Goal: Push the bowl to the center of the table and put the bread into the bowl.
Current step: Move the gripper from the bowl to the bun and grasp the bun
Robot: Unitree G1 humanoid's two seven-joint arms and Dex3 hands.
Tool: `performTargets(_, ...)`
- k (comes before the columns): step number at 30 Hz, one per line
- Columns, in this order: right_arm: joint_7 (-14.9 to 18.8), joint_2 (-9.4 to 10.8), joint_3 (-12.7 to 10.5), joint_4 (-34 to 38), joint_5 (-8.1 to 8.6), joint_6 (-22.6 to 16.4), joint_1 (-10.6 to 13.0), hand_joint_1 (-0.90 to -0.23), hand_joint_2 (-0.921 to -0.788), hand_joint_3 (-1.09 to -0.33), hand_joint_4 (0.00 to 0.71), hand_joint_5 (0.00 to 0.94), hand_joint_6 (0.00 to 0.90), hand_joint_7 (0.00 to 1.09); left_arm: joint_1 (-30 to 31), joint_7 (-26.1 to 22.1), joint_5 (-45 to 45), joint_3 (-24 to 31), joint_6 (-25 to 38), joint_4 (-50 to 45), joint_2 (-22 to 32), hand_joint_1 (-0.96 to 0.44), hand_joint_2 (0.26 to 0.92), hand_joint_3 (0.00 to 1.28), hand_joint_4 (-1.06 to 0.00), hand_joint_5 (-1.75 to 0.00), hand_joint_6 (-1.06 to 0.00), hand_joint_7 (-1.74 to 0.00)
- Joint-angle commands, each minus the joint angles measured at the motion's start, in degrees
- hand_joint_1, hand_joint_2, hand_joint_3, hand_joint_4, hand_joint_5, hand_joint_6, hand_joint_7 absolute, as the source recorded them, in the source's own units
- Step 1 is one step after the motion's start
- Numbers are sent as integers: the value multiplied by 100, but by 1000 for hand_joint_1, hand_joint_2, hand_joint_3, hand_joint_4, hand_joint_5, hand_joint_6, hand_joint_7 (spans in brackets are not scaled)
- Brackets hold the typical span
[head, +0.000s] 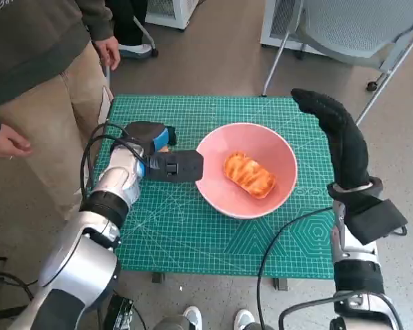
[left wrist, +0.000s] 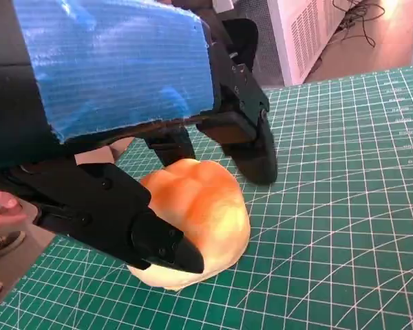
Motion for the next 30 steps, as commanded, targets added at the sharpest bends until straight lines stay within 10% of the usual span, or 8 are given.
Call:
performTargets(1,59,-42,1,59,-9,90,131,-701,-921,-857,145,0,-1,380,115,-154,-71,50,-28,79,26,4,919,146,-469,-1509,-699,-963)
performTargets(30,84,26,56,188,6,55,35,-706,-921,-859,148,1,-1,380,91,-199,-57,62,-45,22,90,2,921,187,-486,-1412,-560,-1195)
